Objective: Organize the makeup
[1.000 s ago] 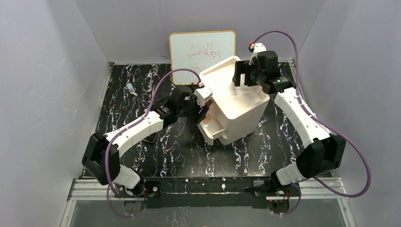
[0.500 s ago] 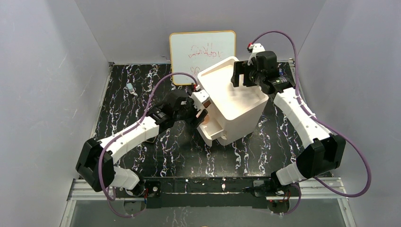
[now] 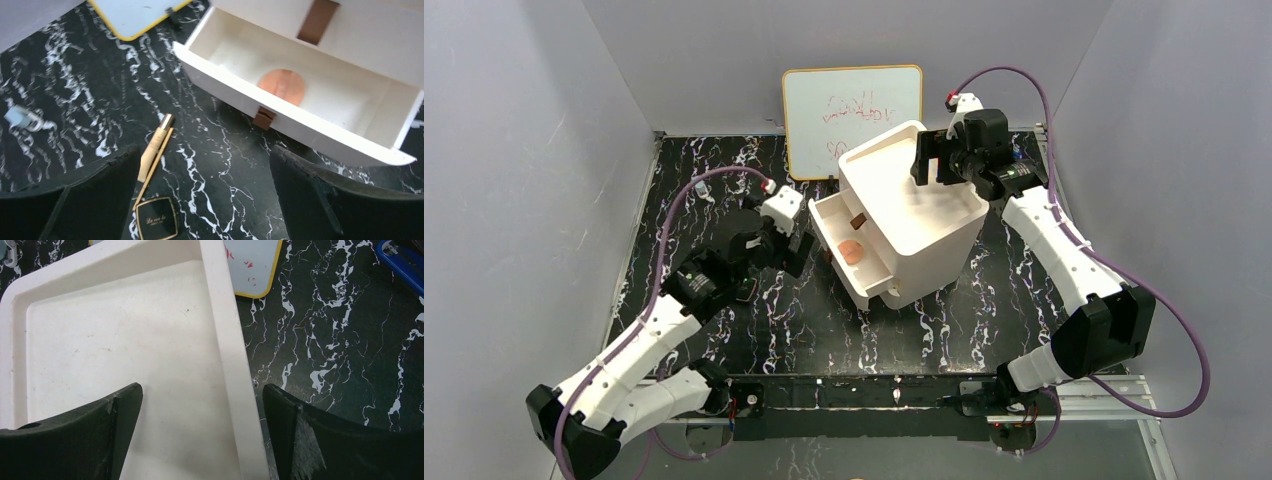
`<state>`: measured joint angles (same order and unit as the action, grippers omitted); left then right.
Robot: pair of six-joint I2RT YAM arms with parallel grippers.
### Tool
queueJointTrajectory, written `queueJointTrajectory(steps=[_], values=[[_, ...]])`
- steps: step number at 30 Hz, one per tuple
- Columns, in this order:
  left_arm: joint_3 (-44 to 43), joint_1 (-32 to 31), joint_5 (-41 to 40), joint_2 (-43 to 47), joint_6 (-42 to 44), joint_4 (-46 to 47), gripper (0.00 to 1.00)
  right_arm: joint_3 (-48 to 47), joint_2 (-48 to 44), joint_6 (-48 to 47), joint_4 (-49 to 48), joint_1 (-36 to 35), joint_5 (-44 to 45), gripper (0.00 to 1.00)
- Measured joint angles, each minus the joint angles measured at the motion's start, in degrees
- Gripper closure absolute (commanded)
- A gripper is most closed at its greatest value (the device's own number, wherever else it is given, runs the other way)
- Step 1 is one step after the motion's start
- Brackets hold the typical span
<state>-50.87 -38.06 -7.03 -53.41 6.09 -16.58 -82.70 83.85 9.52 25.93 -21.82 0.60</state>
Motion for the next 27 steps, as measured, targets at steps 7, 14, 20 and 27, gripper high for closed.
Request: queueJointTrajectory(steps=[7,14,20,27], values=[[-3.4,0.1,-10.7,-1.4,-6.9,-9.3,0.01,0.5,-0.4,0.0,-0.2,0.0,0.0,0.02],[-1.3,8.9,-14.5,-8.6,-17.6,-17.6,0.02,1.1,-1.0,0.0,-0.4,0.0,0.0,0.01],[-1.1,21.8,-6.5,-15.6,-16.4,-16.7,0.02,1.8,-1.7,-0.1,-0.7,0.0,0.0,0.01],[0.5,27.2,1.2,-26.9,-15.2,-14.1,0.02,2.7,-2.6,-0.1,-0.8,0.0,0.0,0.02]])
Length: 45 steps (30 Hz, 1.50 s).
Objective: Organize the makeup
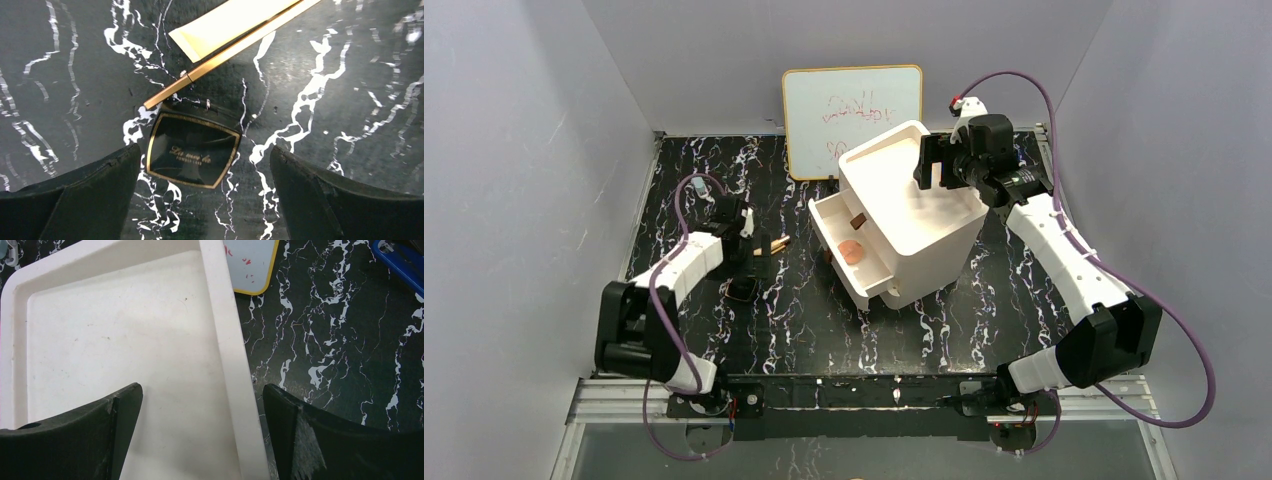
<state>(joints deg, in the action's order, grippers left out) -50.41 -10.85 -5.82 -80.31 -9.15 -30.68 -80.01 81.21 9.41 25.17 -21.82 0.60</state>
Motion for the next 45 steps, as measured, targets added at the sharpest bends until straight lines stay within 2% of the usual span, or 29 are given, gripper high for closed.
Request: queueJointTrajectory(steps=[4,12,17,18,21,23,24,25,37,40,45], values=[[0.1,1.6,2.3,-6.4,0.6,0.2,0.02,0.2,-0.2,0.0,-0.2,0.0,0.0,0.01],[-0.5,3.6,3.4,-8.6,1.7,0.4,0.02,0.3,-0.2,0.0,-0.4,0.1,-0.5,0.02],[-1.2,4.1,3.8,-10.5,2.2,0.7,0.11,0.6,-0.2,0.0,-1.1,0.1,-0.7,0.01],[-1.3,4.1,3.8,-10.7,2.2,0.7,0.16,0.6,-0.2,0.0,-1.2,0.1,-0.8,0.02],[-2.1,4.3,4.0,-11.5,2.3,0.4,0.50,0.7,-0.2,0.0,-1.3,0.1,-0.8,0.01],[-2.6,4.3,4.1,-11.9,2.6,0.4,0.84,0.7,-0.2,0.0,-1.3,0.1,-0.8,0.01],[-2.8,4.4,4.2,-12.1,2.7,0.4,0.96,0.7,-0.2,0.0,-1.3,0.1,-0.8,0.02],[-3.0,4.3,4.3,-12.1,3.0,0.6,1.00,0.7,-0.2,0.0,-1.3,0.1,-0.8,0.01],[-3.6,4.4,2.8,-9.6,2.5,-1.6,1.00,0.7,-0.2,0.1,-1.4,0.1,-1.0,0.02],[-7.8,4.4,2.6,-6.5,2.1,-4.0,1.00,0.7,-0.2,0.1,-1.4,0.1,-1.4,0.02],[-19.5,4.2,3.3,-3.6,1.6,-5.9,1.00,0.5,0.0,0.3,-1.5,0.2,-1.9,0.02]])
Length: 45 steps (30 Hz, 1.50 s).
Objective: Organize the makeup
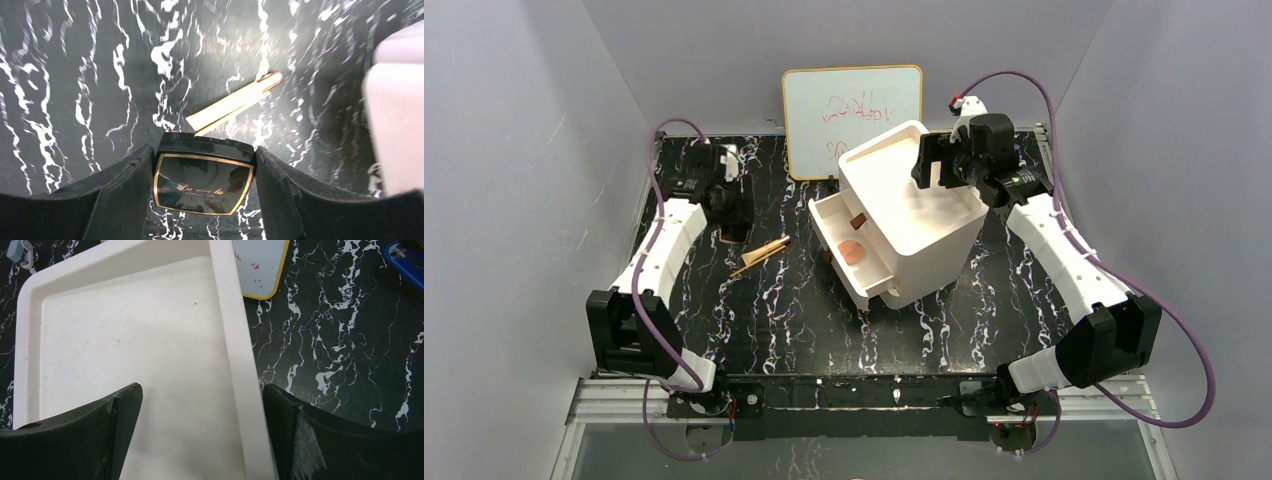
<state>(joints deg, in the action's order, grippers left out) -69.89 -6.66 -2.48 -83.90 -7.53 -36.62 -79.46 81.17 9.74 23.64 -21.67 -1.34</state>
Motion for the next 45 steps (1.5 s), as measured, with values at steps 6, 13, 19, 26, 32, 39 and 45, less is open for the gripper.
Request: queueJointTrajectory(steps=[6,13,19,26,32,39,45], values=[[-13.4,-4.5,-0.2,-0.5,-0.4,-3.3,1.00,-0.6,0.6,0.5,-0.1,0.1,-0.4,0.02],[-20.7,-17.6,0.4,-2.0,-0.9,-1.5,1.00,-0.6,0.7,0.6,-0.1,0.1,-0.3,0.02],[-15.7,-24.3,4.2,-2.0,-0.4,6.8,1.00,-0.6,0.6,0.6,-0.1,0.1,-0.3,0.02],[-2.7,-26.1,9.2,-1.3,1.6,19.8,1.00,-0.6,0.6,0.6,-0.1,0.0,-0.3,0.02],[12.0,-26.1,12.1,6.5,2.6,36.5,1.00,-0.6,0.6,0.6,-0.1,0.0,-0.3,0.02],[17.4,-26.3,14.2,11.3,3.0,49.1,1.00,-0.6,0.6,0.6,-0.1,0.1,-0.3,0.02],[17.4,-26.4,16.1,11.2,3.1,53.7,1.00,-0.6,0.6,0.6,-0.1,0.0,-0.3,0.02]])
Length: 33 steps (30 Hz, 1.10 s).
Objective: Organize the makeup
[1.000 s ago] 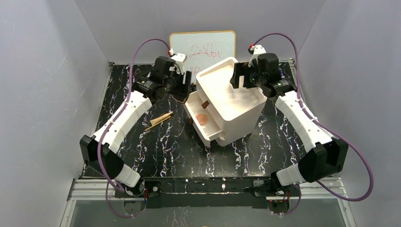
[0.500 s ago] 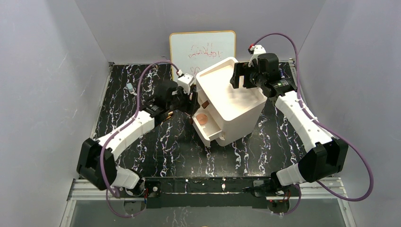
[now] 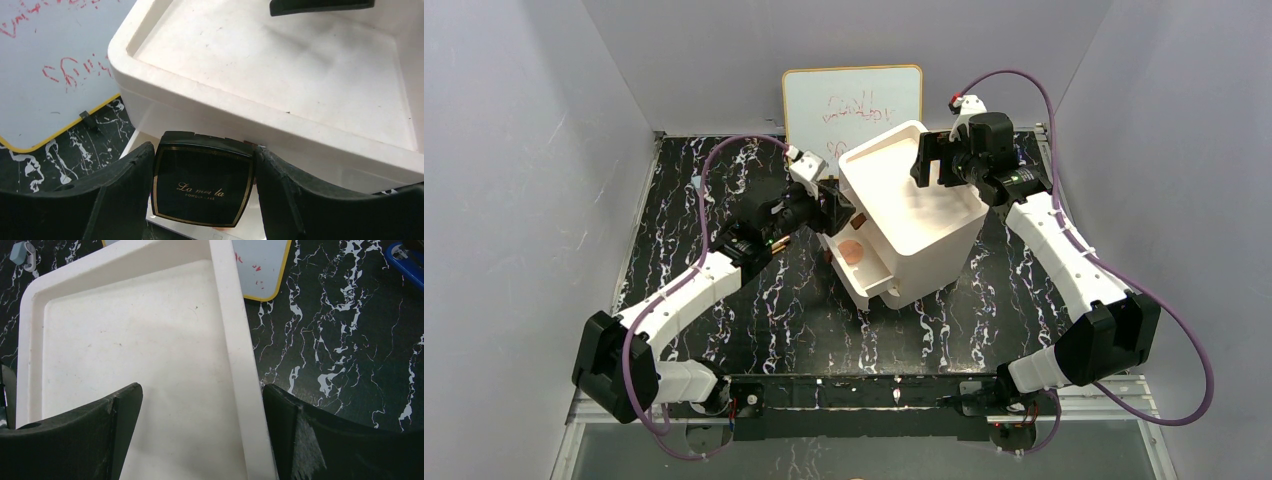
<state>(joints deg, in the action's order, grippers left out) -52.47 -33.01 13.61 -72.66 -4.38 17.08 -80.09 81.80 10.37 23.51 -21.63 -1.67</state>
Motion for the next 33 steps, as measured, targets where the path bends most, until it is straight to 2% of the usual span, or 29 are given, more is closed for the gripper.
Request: queueJointTrajectory(steps=[4,12,18,33], values=[[0.9,0.0,2.3,0.0,-0.2,4.0,1.00,0.0,0.0,0.0,0.0,0.0,0.0,0.02],[12.0,0.0,7.1,-0.2,-2.6,17.9,1.00,0.1,0.0,0.0,-0.1,0.0,0.0,0.02],[16.8,0.0,8.5,-1.2,-4.3,26.1,1.00,0.2,-0.1,0.0,-0.2,0.0,0.0,0.02],[17.3,0.0,9.7,-6.6,-5.9,32.7,1.00,0.4,-0.2,0.0,-0.6,0.0,0.0,0.02]])
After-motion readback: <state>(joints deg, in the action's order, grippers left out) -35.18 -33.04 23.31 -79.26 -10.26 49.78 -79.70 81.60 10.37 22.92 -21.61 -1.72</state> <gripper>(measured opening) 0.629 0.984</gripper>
